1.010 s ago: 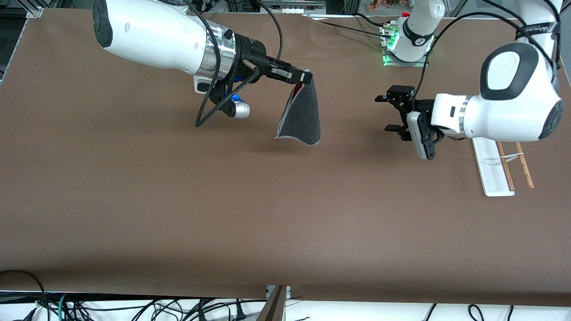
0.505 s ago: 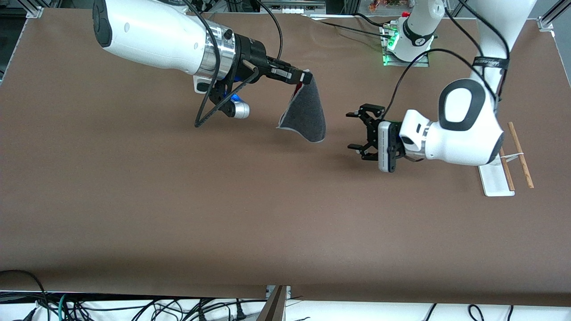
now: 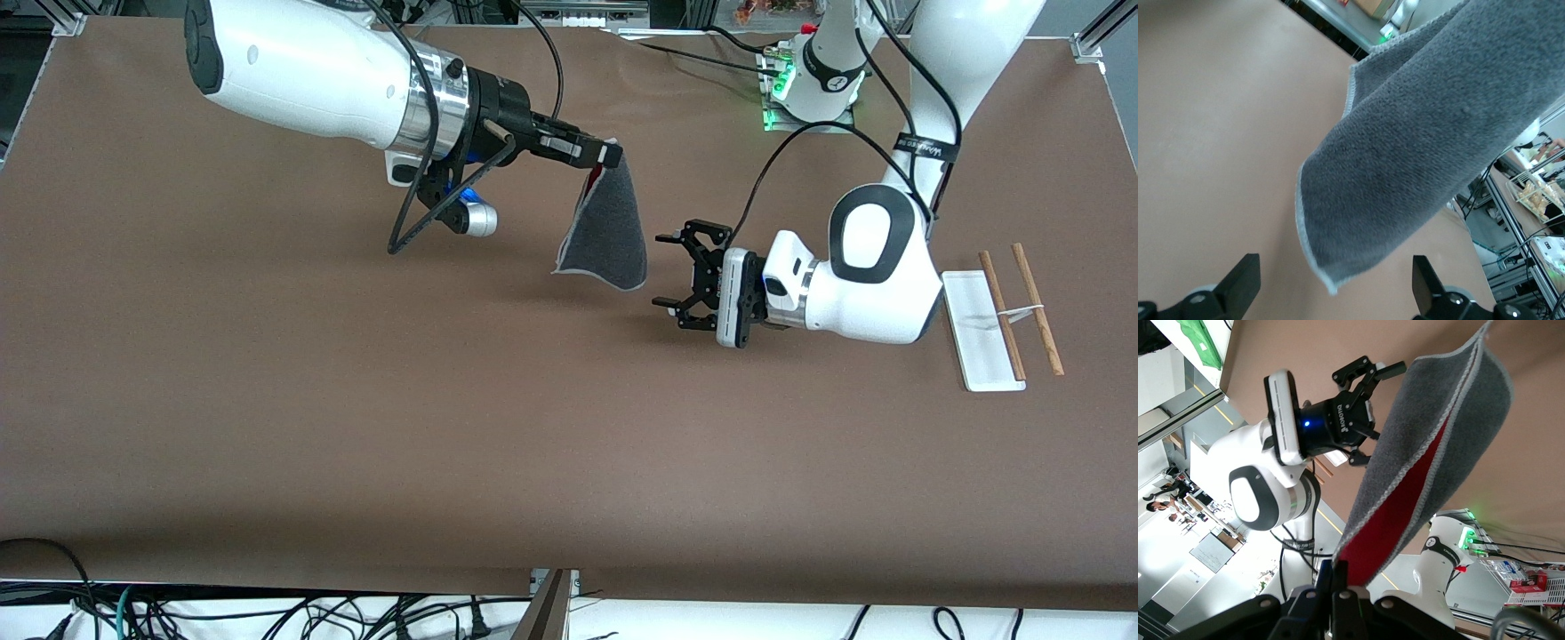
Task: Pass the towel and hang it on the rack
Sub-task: 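Grasp the hanging towel end with the left gripper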
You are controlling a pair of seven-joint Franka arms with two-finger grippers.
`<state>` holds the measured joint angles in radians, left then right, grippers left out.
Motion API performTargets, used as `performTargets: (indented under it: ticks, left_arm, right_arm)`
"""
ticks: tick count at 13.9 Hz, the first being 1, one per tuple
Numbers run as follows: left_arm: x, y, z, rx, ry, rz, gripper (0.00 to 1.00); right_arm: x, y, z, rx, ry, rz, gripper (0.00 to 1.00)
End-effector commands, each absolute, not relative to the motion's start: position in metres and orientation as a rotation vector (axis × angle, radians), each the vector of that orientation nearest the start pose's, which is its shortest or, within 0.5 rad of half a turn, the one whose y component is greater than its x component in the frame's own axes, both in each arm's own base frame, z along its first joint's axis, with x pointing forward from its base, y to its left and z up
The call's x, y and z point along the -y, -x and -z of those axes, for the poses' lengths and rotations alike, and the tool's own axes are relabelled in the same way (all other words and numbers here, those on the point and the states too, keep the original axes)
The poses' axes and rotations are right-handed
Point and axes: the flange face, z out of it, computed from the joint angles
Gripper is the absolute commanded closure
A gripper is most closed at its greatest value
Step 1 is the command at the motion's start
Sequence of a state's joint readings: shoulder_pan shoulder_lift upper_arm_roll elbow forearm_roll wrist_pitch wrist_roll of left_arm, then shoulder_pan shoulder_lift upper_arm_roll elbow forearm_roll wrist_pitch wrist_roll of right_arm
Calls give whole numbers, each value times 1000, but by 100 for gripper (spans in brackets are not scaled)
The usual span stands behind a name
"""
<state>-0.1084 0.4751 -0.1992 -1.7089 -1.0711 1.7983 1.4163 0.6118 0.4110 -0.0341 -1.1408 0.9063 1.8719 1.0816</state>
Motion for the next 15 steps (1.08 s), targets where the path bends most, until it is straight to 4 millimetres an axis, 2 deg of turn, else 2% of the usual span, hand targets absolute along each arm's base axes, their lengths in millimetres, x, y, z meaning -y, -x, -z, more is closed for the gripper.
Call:
performTargets:
  ticks: [1,2,3,4,5,6,9,15]
  left_arm:
    - [271,-589,-315,1154,-1591,-395,0]
    - [277,-584,-313,1148,-1572,-414,1]
    - [278,-582,-311,1150,-1555,-431,7]
    - [278,-582,-311,1167,-1542,-447,23]
    - [277,-583,-314,1179,-1536,-460,52]
    - [276,-583,-315,1178,-1532,-460,72]
    - [273,-583,-323,1184,-1519,-466,100]
    - [271,-584,-325,1187,-1520,-469,100]
  right_arm:
    - [-439,-554,-640,-715,2125,-565,100]
    - [-439,-554,-640,-715,2125,-565,100]
    - [-439,-554,-640,-715,2125,-565,100]
    - [-439,-554,-640,-715,2125,-565,100]
    - [-439,-554,-639,-716,2126,-566,100]
    - [-439,-554,-639,-716,2126,-566,100]
    - [-439,-554,-639,-716,2126,-566,100]
    - [-439,-554,-639,-716,2126,-566,100]
